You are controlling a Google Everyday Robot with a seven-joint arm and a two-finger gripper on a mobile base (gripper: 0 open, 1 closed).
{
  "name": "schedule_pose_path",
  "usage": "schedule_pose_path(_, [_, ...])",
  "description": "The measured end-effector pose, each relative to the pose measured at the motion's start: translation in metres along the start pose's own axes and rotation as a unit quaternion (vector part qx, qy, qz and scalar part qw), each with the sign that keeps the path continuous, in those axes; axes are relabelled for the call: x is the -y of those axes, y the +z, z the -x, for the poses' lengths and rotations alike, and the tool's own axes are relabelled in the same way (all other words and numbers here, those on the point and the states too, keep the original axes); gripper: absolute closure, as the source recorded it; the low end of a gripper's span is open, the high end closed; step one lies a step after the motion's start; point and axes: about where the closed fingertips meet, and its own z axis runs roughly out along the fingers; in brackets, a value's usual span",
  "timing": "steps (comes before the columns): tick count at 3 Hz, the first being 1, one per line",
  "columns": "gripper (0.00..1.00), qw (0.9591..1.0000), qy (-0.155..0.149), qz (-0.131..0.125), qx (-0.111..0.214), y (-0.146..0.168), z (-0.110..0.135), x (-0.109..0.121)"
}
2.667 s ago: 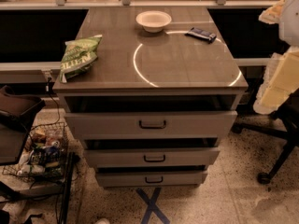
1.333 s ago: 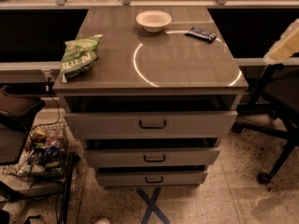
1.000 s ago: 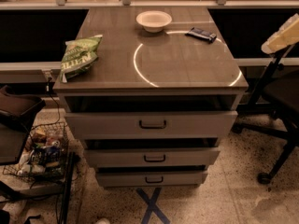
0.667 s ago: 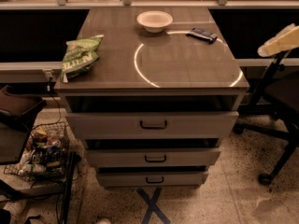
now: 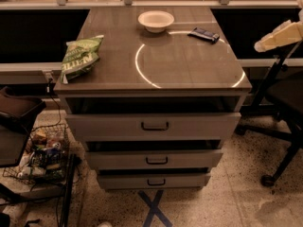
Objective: Move rxbar blueberry near green jalapeno chip bag
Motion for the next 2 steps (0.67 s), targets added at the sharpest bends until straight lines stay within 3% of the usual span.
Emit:
schedule_pose_path(1, [0.0, 0.9976, 0.038, 0.012, 0.057, 0.054, 0.008, 0.024])
schedule_pose_path(2, [0.0, 0.993, 0.06, 0.007, 0.101, 0.078, 0.017, 0.047])
